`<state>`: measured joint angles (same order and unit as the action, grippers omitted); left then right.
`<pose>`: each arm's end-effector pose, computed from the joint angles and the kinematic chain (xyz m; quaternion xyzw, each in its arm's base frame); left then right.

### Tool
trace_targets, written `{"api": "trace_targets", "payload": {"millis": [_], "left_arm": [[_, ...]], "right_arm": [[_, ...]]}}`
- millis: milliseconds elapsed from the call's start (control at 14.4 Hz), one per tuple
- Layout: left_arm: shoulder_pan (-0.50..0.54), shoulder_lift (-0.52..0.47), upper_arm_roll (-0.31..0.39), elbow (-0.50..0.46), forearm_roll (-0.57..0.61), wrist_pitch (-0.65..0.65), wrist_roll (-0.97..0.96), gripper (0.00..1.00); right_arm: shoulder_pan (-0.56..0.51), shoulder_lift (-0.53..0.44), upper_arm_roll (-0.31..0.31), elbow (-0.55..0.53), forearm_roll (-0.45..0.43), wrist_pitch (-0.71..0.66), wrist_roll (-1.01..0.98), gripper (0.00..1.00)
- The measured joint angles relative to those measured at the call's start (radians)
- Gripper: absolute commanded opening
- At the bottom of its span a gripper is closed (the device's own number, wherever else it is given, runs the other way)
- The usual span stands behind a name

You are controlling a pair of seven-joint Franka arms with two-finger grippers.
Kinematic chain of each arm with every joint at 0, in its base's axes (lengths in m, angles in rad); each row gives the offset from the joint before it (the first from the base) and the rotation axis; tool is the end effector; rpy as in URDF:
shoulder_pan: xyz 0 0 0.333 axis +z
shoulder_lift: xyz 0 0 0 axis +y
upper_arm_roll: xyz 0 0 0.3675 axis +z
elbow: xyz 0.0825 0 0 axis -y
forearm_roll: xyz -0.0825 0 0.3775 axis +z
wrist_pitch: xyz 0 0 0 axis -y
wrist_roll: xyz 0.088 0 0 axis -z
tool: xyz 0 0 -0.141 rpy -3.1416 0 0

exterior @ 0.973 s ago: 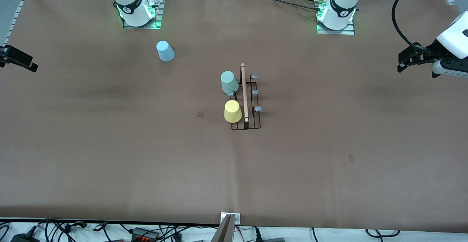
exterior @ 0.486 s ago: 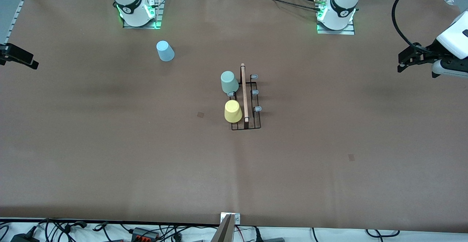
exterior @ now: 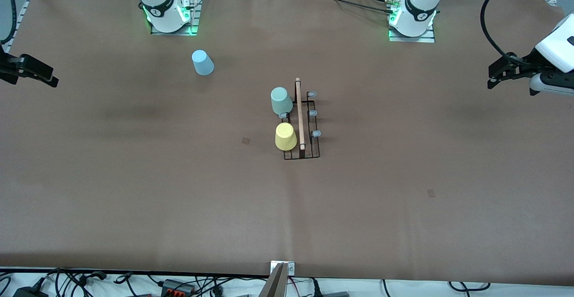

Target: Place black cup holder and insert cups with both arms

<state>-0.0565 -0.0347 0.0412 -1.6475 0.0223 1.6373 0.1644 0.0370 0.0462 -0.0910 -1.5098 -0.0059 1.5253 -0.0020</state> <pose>0.5418 -0.0049 0.6309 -0.9958 0.0903 -0.0114 0.0113 0.5584 -0.0297 0.6408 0.9995 -0.0261 -0.0154 0.0046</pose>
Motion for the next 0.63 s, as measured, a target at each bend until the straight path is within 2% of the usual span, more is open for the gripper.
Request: {"api": "trace_targets", "payload": {"millis": [625], "left_arm": [[0.0, 0.0, 0.0, 0.0, 0.0, 0.0, 0.0, 1.0]], "right_arm": [[0.014, 0.019, -0.005, -0.003, 0.0, 0.057, 0.003, 1.0]]}}
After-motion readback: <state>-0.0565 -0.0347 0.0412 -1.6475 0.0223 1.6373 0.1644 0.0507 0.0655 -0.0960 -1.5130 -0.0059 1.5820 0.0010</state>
